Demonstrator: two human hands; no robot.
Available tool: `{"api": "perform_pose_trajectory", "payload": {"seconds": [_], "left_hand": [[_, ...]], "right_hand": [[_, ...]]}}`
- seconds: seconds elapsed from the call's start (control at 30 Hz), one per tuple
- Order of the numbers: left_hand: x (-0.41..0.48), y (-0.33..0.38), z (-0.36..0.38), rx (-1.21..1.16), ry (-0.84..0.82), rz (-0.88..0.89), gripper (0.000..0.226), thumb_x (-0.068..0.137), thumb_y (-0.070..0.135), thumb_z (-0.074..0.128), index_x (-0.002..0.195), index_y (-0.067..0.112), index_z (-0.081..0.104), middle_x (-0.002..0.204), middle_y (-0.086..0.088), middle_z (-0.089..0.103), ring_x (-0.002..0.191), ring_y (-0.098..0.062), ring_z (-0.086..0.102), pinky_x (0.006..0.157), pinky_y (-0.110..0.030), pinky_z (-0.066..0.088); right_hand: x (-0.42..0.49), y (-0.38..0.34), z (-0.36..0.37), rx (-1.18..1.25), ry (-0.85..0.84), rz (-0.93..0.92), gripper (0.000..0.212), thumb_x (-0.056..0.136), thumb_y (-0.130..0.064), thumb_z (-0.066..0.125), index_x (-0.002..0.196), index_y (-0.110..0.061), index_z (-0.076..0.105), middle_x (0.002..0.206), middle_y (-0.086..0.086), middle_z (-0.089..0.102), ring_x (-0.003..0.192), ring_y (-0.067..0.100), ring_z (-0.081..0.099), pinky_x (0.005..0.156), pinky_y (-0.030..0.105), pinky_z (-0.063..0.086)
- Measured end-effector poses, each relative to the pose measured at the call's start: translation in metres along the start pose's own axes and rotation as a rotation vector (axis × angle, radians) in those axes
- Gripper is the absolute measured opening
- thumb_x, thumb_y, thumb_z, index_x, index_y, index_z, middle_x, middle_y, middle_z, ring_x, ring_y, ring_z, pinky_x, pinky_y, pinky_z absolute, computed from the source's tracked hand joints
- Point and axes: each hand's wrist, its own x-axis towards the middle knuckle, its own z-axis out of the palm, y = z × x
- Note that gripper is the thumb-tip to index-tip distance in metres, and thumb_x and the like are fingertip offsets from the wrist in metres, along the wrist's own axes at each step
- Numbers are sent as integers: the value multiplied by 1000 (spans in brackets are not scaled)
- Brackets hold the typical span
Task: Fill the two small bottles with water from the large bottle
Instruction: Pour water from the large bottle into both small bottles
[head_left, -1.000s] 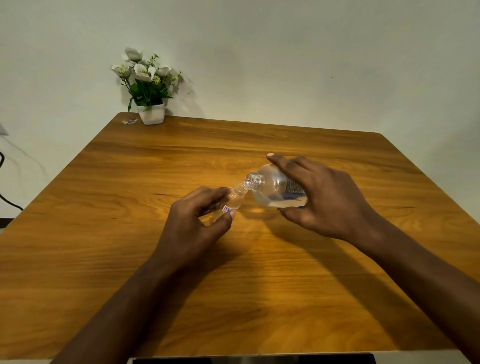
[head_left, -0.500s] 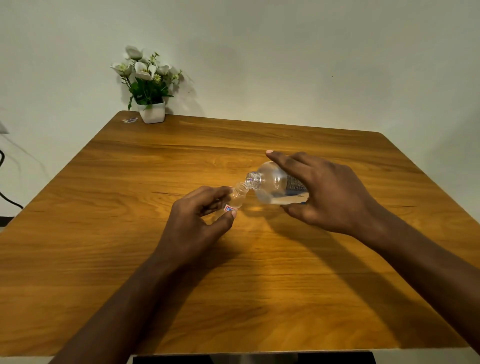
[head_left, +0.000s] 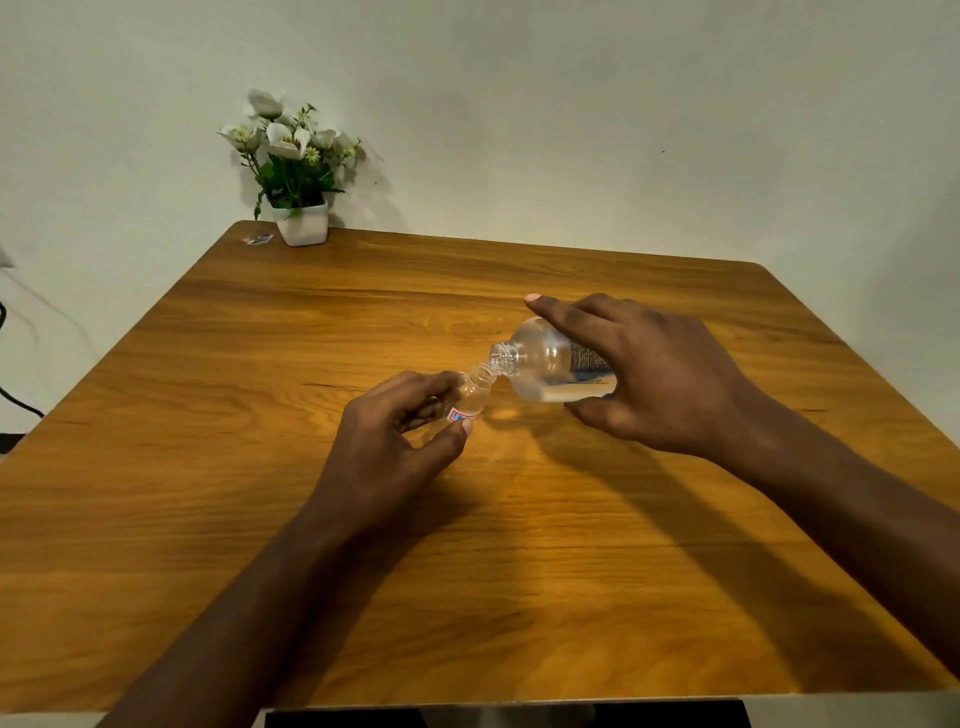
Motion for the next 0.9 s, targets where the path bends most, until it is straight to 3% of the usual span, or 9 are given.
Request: {"api": "perform_pose_trajectory", "payload": {"seconds": [0.57,0.9], "left_hand": [[0,-5,2,-54,-1,-22,41,77,11,74,117,10,65,105,2,68,91,-9,68,85,-23,54],[0,-5,2,-56,-6,-26,41,77,16,72,117,10,66,105,0,68,91,-14,68,85,-31,56]], "right_hand": [[3,3,-6,-35,-33,-21,91,74,-36,74,150,-30,26,126,-1,59,99,21,60,59,24,36],[5,2,-7,-49,-38,-21,92,73,-36,74,151,-32,24,127,-2,58,101,21,59,60,25,35]]}}
